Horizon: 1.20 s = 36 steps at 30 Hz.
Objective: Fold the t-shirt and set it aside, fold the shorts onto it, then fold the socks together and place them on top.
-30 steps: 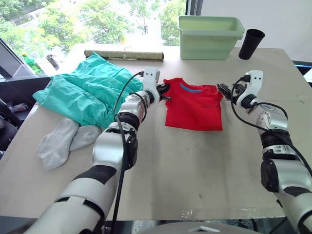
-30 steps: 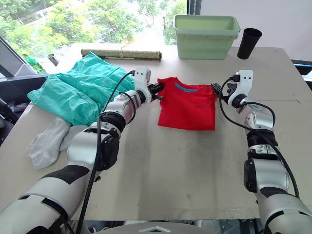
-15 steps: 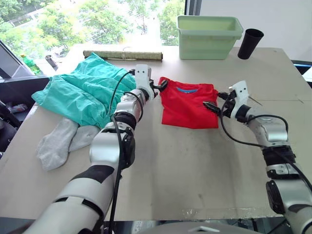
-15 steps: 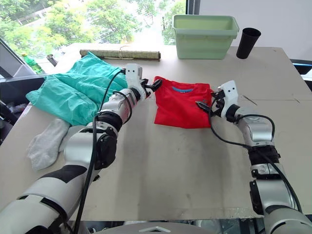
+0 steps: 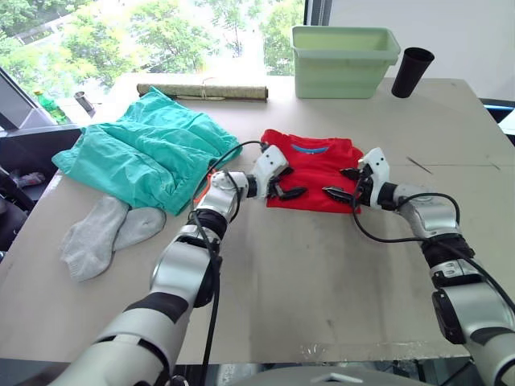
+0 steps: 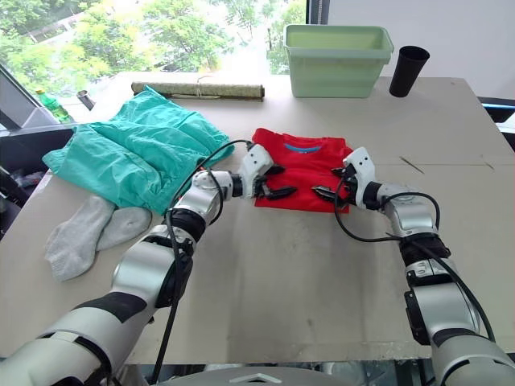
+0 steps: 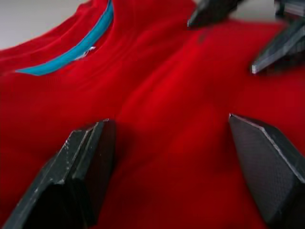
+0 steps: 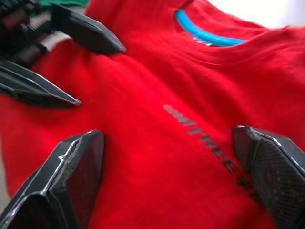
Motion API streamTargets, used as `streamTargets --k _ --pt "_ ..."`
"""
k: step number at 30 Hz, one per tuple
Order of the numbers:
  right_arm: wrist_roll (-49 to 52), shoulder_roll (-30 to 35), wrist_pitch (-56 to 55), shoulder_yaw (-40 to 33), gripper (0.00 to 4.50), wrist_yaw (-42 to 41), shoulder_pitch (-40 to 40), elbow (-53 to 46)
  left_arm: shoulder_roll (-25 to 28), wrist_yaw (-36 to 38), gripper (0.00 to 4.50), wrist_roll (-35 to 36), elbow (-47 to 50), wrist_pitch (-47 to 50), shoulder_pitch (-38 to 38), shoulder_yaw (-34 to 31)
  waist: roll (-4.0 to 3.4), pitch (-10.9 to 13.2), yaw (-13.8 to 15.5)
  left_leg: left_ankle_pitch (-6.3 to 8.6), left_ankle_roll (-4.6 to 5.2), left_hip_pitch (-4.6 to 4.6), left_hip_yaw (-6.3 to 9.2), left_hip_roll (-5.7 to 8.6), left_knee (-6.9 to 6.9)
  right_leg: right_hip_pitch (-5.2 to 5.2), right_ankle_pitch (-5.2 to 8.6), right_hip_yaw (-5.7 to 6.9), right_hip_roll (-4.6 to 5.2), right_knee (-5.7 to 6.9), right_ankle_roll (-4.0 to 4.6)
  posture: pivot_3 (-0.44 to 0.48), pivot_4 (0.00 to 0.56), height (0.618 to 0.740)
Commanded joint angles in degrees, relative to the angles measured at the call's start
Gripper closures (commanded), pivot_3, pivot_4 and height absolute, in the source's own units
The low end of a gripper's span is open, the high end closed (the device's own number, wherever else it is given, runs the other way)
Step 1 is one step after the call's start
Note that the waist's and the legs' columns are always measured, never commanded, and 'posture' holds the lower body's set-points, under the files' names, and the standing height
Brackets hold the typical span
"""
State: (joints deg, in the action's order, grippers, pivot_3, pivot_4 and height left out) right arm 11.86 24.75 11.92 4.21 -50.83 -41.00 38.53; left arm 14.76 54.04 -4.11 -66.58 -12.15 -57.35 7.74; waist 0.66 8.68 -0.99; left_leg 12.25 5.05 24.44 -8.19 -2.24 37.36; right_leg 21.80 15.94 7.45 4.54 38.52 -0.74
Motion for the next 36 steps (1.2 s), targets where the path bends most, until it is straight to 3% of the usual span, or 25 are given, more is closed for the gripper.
streamTargets --k 1,5,10,16,26,29,32,33,34,36 --pt "-1.28 2.74 -0.21 -1.21 0.00 -0.60 1.29 0.64 2.10 -3.62 0.47 -2.69 -2.86 0.66 1.30 0.82 0.01 -0.01 0.08 0.00 0.00 -0.06 0.01 0.00 0.00 -0.07 0.00 0.00 0.02 0.01 0.00 0.000 0.150 0.737" --pt "1.38 3.90 0.71 -3.81 0.00 -1.43 2.50 -4.34 2.20 -3.13 0.47 -1.21 -2.27 0.10 1.94 -0.45 0.02 -0.02 0.10 0.02 0.01 -0.14 0.04 0.02 0.00 -0.11 0.00 0.01 0.16 0.08 0.00 0.000 0.150 0.737" --pt "9.42 4.62 16.01 -11.73 0.00 2.60 0.56 -9.44 0.31 4.24 0.47 7.15 5.68 0.41 2.39 -6.04 -0.05 0.03 0.04 0.01 -0.01 0.02 0.04 0.02 0.00 0.10 0.00 0.02 0.21 0.24 0.04 0.000 0.150 0.737" --pt "12.63 1.65 34.09 -13.98 0.00 8.52 -1.83 -5.80 0.01 6.77 0.47 7.38 12.56 1.66 6.07 -4.88 -0.06 0.02 0.05 0.00 0.00 0.26 0.01 0.03 0.03 0.33 0.00 0.03 0.20 0.24 0.04 0.000 0.150 0.737" --pt "12.08 -5.61 37.51 -12.09 0.00 9.62 -4.63 -4.81 0.02 6.43 0.47 7.17 13.96 2.26 7.01 -4.58 -0.06 0.00 -1.40 0.00 0.00 0.21 -0.04 0.02 -0.01 0.34 0.00 -0.06 0.14 0.28 0.03 0.000 0.150 0.737" --pt "10.71 -6.51 36.31 -11.44 0.72 10.68 -4.97 -4.12 0.10 6.45 0.41 7.19 14.42 2.13 7.46 -4.61 -0.06 0.00 -1.40 0.00 0.00 0.20 -0.04 0.02 -0.02 0.34 0.00 -0.05 0.13 0.28 0.03 0.000 0.150 0.737" --pt "10.38 -6.67 36.13 -11.31 2.18 10.34 -5.02 -4.18 0.09 6.54 0.41 7.33 14.84 2.15 7.76 -4.65 -0.07 0.00 -1.41 0.00 0.00 0.20 -0.05 0.02 -0.03 0.35 0.00 -0.07 0.13 0.28 0.03 0.000 0.150 0.737" --pt "10.53 -6.49 36.45 -11.43 2.36 10.35 -4.79 -4.79 0.19 6.72 0.41 7.51 15.38 2.19 8.07 -4.72 -0.07 0.00 -1.39 0.00 0.00 0.20 -0.05 0.02 -0.03 0.35 0.00 -0.07 0.13 0.28 0.03 0.000 0.150 0.737" --pt "10.72 -5.97 36.84 -11.56 3.06 10.31 -4.32 -5.84 0.55 7.19 0.41 7.77 16.50 2.15 8.55 -4.78 -0.07 0.00 -1.37 0.00 0.00 0.21 -0.05 0.02 -0.04 0.36 0.00 -0.07 0.13 0.28 0.03 0.000 0.150 0.737" --pt "11.16 -5.12 37.05 -11.98 3.77 10.08 -3.54 -7.53 1.29 8.13 0.41 8.02 18.75 2.27 9.34 -4.74 -0.07 0.00 -1.34 0.00 -0.01 0.23 -0.05 0.02 -0.04 0.37 0.00 -0.07 0.14 0.27 0.03 0.000 0.150 0.737"
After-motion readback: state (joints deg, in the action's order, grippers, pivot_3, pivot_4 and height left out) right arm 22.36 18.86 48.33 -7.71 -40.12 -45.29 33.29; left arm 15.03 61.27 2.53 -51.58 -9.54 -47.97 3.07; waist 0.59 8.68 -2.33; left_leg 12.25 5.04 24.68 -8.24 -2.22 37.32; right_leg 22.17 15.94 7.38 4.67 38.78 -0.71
